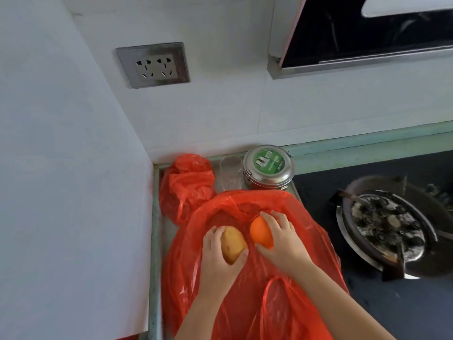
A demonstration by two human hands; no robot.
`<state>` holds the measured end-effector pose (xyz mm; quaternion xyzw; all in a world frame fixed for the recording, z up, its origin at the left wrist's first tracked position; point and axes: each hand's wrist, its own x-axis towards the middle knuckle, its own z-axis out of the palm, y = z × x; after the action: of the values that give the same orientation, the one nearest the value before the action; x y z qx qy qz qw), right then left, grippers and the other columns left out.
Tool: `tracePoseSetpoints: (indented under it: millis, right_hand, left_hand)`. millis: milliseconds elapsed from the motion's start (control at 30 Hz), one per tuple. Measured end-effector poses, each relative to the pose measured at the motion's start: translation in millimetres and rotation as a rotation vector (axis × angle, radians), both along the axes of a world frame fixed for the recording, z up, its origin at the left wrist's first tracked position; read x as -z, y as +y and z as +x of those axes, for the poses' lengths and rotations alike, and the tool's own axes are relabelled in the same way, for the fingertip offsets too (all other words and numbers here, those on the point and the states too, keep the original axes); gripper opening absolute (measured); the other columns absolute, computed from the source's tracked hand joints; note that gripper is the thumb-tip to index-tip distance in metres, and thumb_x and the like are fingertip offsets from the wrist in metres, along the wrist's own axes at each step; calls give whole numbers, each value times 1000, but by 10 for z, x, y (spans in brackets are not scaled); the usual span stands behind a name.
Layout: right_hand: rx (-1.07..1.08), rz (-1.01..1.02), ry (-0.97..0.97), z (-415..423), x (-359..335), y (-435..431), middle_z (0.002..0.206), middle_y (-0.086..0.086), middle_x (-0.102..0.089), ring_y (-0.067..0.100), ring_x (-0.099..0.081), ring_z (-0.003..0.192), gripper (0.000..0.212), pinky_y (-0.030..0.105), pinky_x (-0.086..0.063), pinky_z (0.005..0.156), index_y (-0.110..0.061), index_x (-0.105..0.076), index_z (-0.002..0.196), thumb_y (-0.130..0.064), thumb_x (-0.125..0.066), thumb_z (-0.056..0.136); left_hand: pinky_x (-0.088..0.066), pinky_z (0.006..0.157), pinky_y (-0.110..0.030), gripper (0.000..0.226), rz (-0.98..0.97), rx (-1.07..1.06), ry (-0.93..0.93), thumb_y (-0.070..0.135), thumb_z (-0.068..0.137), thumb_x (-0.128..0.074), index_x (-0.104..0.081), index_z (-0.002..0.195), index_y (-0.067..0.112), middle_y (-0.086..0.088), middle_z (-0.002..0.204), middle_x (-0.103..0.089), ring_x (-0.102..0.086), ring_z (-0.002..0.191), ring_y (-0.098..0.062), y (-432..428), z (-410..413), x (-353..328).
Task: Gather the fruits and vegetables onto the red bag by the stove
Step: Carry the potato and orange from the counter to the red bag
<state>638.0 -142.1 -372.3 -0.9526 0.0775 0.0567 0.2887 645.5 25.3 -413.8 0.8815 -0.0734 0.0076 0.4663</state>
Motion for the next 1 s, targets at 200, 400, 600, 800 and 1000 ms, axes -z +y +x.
tracePoseSetpoints:
  millis: [200,400,600,800,1000]
  right_hand:
    - [-7,-32,0,99,115,15,146,2,-20,25,-27,129,75,36,-41,96,-28,-23,141,-37,-64,79]
    - [-13,-39,-24,126,132,36,147,1,-20,23,-23,131,75,36,-41,96,-28,-20,142,-39,-63,80]
    - [-15,-33,-50,38,50,9,149,1,-20,23,-21,134,75,37,-39,97,-28,-21,142,-40,-62,80]
    - [-6,-60,-133,-187,-171,-47,149,2,-24,24,-24,134,68,36,-37,98,-25,-22,142,-36,-57,85]
    - [48,-133,-253,-570,-389,-98,135,10,-47,32,-44,122,57,46,-46,89,-18,-43,132,-39,-52,80]
  left_hand:
    - [-21,103,-21,86,26,21,26,65,66,-56,-38,134,15,-9,143,-29,-27,131,-16,-34,161,76]
    - [-20,106,-28,95,67,61,68,61,63,-69,-32,139,17,-10,150,-19,-19,137,-21,-60,175,129]
    - [-16,107,-31,103,111,58,53,76,61,-53,-31,140,13,-12,151,-18,-13,138,-23,-80,138,79]
    - [-20,109,-38,84,149,75,-35,63,73,-48,-37,137,10,-15,148,-25,-19,137,-30,-119,-8,-135]
    - [-36,101,-47,58,210,126,-244,47,82,-48,-45,126,9,-17,138,-42,-33,131,-35,-170,-288,-375]
